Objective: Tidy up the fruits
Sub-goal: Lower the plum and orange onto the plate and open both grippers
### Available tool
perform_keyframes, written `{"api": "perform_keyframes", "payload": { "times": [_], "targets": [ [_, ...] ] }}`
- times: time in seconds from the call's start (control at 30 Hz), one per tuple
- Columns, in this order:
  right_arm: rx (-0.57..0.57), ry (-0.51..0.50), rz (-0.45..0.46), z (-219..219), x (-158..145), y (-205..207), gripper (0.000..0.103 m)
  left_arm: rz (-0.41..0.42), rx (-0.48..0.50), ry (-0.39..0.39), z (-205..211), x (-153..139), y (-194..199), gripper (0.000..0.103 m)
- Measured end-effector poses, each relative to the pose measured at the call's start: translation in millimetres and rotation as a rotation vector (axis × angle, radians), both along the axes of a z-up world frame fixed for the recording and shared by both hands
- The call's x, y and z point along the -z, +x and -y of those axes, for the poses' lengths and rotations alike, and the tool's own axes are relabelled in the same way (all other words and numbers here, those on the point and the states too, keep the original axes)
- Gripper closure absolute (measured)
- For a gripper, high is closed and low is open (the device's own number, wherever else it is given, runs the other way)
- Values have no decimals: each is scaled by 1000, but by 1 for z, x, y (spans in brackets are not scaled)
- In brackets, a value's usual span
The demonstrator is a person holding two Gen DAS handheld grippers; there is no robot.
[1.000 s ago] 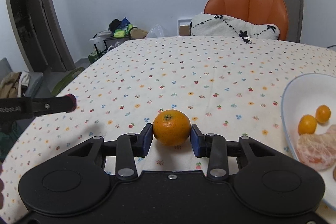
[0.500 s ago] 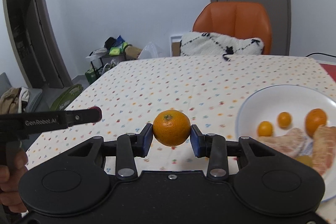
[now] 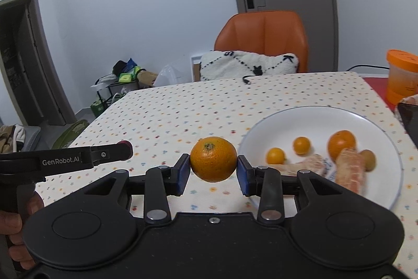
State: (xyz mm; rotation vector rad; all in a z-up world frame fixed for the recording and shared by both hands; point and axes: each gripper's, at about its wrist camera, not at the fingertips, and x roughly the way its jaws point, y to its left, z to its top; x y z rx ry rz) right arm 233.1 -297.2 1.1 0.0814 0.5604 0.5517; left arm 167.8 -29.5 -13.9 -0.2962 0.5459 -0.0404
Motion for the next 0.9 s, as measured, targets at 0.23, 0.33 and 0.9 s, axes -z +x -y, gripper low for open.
{"api": "perform_keyframes", "payload": {
  "times": [0.23, 0.33, 0.9],
  "targets": [
    [47, -1, -1, 24, 2, -3, 67, -4, 41, 1, 21, 2, 5, 84],
    [70, 5, -4, 35, 3, -2, 67, -4, 57, 3, 30, 2, 8, 84],
    [184, 27, -23, 90, 15, 2, 67, -17, 152, 21, 78, 5, 24, 84]
  ]
}}
